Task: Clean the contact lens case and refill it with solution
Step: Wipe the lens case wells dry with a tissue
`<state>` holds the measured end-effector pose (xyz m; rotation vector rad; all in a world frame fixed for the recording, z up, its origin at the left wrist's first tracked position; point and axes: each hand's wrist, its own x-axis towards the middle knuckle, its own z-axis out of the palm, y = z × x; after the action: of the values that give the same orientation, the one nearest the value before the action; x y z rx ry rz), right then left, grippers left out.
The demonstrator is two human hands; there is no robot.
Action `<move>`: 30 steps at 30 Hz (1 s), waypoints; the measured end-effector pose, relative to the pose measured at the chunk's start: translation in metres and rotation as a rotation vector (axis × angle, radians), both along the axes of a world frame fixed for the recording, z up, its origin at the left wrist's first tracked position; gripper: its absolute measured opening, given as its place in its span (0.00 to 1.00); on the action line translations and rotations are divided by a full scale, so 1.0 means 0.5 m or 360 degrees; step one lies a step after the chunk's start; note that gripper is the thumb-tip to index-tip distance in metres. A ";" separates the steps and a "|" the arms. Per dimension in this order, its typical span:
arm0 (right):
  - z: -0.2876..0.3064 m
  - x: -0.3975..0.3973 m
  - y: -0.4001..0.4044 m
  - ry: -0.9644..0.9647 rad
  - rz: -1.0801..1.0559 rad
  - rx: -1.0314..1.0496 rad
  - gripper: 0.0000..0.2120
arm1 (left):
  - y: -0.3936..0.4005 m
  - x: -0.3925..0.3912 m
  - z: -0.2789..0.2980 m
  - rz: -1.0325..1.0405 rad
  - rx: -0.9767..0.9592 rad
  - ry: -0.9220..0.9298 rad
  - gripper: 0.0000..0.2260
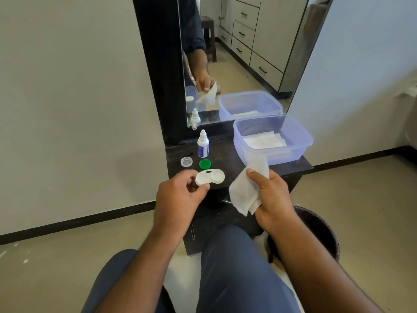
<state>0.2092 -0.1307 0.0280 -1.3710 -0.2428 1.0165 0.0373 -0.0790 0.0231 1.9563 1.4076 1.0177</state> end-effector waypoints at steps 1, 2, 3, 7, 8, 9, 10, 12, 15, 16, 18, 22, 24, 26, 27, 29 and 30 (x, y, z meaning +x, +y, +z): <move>-0.001 -0.016 -0.004 -0.0021 0.0042 -0.0017 0.09 | -0.021 -0.012 -0.002 -0.0006 -0.0050 -0.0095 0.09; -0.002 -0.033 -0.007 -0.0038 0.0095 -0.0018 0.08 | -0.040 -0.022 -0.005 -0.0015 -0.0103 -0.0173 0.09; -0.004 -0.049 -0.010 -0.0055 0.0152 -0.0002 0.07 | -0.054 -0.029 -0.007 -0.0018 -0.0138 -0.0229 0.10; -0.014 -0.094 -0.019 -0.0137 0.0300 0.0015 0.09 | -0.081 -0.049 -0.019 0.0054 -0.0243 -0.0360 0.11; -0.014 -0.096 -0.020 -0.0164 0.0303 0.0016 0.10 | -0.083 -0.052 -0.018 0.0063 -0.0301 -0.0408 0.12; -0.013 -0.097 -0.020 -0.0193 0.0303 0.0025 0.09 | -0.083 -0.056 -0.016 0.0068 -0.0389 -0.0488 0.12; -0.010 -0.099 -0.020 -0.0228 0.0310 0.0032 0.09 | -0.082 -0.060 -0.012 0.0057 -0.0515 -0.0617 0.12; -0.005 -0.100 -0.018 -0.0291 0.0338 0.0034 0.09 | -0.079 -0.067 0.005 0.0018 -0.0859 -0.0962 0.12; -0.001 -0.104 -0.016 -0.0362 0.0386 0.0007 0.11 | -0.073 -0.075 0.027 -0.0053 -0.1235 -0.1324 0.13; -0.002 -0.105 -0.017 -0.0367 0.0386 0.0009 0.11 | -0.073 -0.077 0.031 -0.0072 -0.1279 -0.1381 0.13; -0.004 -0.108 -0.020 -0.0374 0.0373 0.0034 0.10 | -0.075 -0.079 0.032 -0.0100 -0.1336 -0.1468 0.14; -0.008 -0.106 -0.029 -0.0501 0.0462 0.0068 0.09 | -0.083 -0.076 0.022 -0.0110 -0.1431 -0.1518 0.13; -0.004 -0.097 -0.028 -0.0626 0.0528 0.0089 0.09 | -0.082 -0.080 0.022 -0.0153 -0.1509 -0.1454 0.13; 0.007 -0.082 -0.025 -0.0783 0.0656 0.0140 0.08 | -0.067 -0.087 0.030 -0.0195 -0.1597 -0.1360 0.13; 0.015 -0.074 -0.024 -0.0868 0.0751 0.0156 0.08 | -0.055 -0.091 0.034 -0.0207 -0.1620 -0.1287 0.13; 0.029 -0.064 -0.019 -0.0997 0.0928 0.0177 0.07 | -0.030 -0.093 0.045 -0.0259 -0.1643 -0.1048 0.11; 0.035 -0.062 -0.017 -0.1031 0.0987 0.0189 0.07 | -0.021 -0.090 0.050 -0.0313 -0.1653 -0.0917 0.09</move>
<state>0.1783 -0.1391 0.0453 -1.5158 -1.2510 0.9941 -0.0078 -0.0896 0.0479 0.9085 1.0404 0.4983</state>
